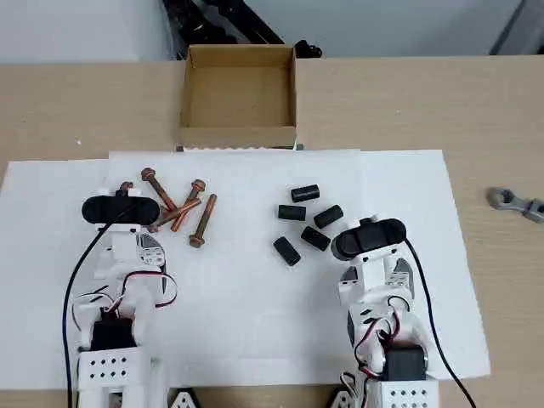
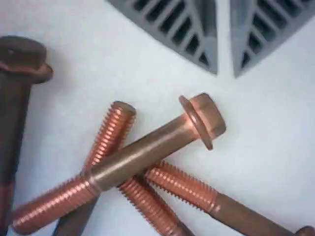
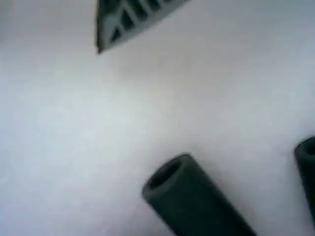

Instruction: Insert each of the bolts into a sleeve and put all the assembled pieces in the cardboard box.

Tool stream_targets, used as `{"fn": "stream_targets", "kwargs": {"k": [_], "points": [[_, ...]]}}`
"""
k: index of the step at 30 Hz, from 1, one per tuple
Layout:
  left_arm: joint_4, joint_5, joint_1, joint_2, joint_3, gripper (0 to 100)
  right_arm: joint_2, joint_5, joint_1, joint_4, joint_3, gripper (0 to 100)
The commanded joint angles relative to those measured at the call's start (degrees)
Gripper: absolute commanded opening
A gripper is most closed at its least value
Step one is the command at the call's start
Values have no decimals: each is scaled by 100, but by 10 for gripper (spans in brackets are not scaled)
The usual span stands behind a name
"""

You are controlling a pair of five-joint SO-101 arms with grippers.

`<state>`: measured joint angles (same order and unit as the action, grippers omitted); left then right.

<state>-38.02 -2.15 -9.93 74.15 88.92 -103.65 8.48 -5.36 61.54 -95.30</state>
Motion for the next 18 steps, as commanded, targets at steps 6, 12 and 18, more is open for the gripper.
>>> {"fn": "stream_targets", "kwargs": {"k": [6,12,18], "points": [[123,18,-18,18,-31,5,-31,18,-13,-13,114,296],[123,18,-18,18,-31,5,-31,35,-31,-13,114,296],[123,18,-18,18,-31,5,-31,44,-48,-13,114,296]]}}
